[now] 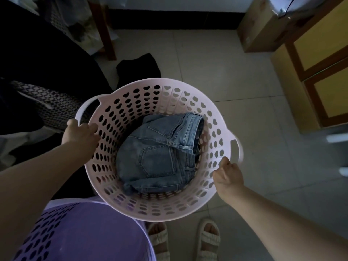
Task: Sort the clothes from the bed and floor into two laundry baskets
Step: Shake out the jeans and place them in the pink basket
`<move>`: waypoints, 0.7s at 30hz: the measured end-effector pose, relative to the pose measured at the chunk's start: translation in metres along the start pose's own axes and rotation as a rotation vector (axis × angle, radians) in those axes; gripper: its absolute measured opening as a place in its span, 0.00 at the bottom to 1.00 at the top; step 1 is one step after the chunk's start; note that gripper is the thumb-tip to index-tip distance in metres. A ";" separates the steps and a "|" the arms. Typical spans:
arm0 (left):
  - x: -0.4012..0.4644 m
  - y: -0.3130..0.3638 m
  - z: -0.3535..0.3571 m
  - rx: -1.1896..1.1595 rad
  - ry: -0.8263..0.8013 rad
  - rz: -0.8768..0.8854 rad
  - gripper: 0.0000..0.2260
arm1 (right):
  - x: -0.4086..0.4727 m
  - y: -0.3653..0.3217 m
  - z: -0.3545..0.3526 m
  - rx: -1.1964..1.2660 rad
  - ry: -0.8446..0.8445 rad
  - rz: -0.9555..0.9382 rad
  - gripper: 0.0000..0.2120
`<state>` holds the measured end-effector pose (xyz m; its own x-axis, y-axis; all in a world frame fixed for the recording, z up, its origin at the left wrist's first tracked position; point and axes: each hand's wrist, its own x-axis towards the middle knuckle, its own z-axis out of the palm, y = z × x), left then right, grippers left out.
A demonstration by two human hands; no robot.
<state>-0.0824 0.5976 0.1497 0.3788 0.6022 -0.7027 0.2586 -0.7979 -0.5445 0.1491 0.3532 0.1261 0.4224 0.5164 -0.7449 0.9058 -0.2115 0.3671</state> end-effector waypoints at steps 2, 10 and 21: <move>-0.001 -0.003 -0.003 0.019 -0.004 0.014 0.19 | 0.003 0.008 -0.006 -0.018 0.017 -0.015 0.17; 0.004 -0.003 -0.026 0.035 0.028 0.008 0.19 | 0.016 0.048 -0.028 -0.066 0.031 -0.018 0.17; 0.017 0.006 -0.104 -0.056 0.040 -0.031 0.18 | 0.058 0.142 -0.059 -0.147 0.079 0.009 0.19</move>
<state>0.0183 0.6001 0.1826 0.4051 0.6262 -0.6662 0.3196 -0.7797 -0.5385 0.3000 0.4025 0.1676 0.4216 0.5801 -0.6970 0.8850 -0.0957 0.4557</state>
